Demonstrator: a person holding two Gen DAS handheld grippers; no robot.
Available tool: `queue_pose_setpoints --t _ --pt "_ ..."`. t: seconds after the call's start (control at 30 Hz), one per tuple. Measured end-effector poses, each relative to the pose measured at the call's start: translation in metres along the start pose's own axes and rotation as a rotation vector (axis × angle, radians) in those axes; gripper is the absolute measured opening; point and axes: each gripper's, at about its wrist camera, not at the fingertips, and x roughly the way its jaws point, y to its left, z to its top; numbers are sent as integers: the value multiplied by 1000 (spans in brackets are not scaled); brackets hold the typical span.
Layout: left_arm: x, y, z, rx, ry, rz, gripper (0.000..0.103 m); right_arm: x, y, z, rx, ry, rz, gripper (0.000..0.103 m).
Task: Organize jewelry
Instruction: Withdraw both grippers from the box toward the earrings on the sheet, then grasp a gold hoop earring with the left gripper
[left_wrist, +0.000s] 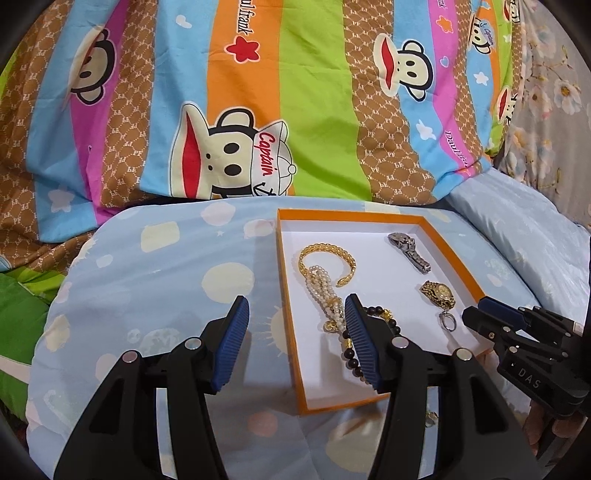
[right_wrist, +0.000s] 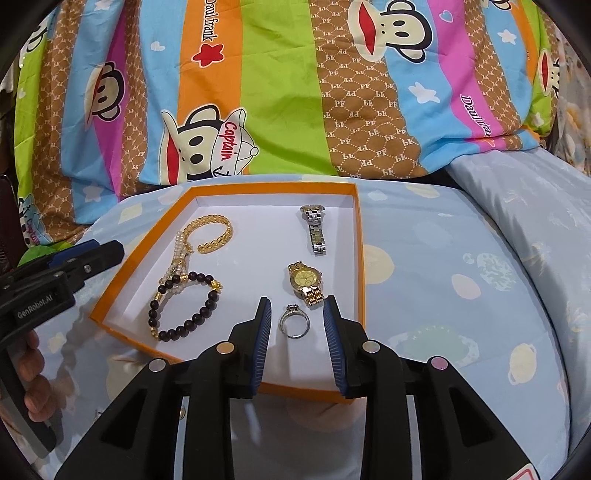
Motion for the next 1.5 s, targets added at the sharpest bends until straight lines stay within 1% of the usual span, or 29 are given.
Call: queue_pose_setpoints --t 0.1,0.3,0.5,0.7,0.83,0.93,1.07,1.2,1.33,1.43,1.5 --pt "-12 4 -6 -9 7 -11 52 -12 6 -9 -8 -4 9 29" --pt "-34 8 -35 -1 45 -21 52 -36 19 -32 -35 -9 10 30" --pt "-53 11 -64 -7 85 -35 52 -57 23 -59 4 17 49 30" --pt "-68 11 -89 -19 134 -75 54 -65 27 -79 30 48 66 30" --pt "-73 7 -101 -22 170 -108 54 -68 27 -85 44 51 72 30" --pt "-75 -2 -109 3 192 -130 55 -69 28 -85 46 51 70 30" --pt "-75 -15 -116 46 214 -143 55 -67 27 -86 49 59 73 30" --pt "-75 -23 -121 79 227 -150 60 -66 27 -85 46 63 74 30" --pt "-75 -32 -122 134 225 -146 60 -66 28 -85 45 65 74 30" --pt "-73 -36 -124 159 226 -131 55 -65 28 -85 45 65 74 30" --pt "-74 -37 -124 166 222 -127 48 -65 28 -85 46 65 74 30"
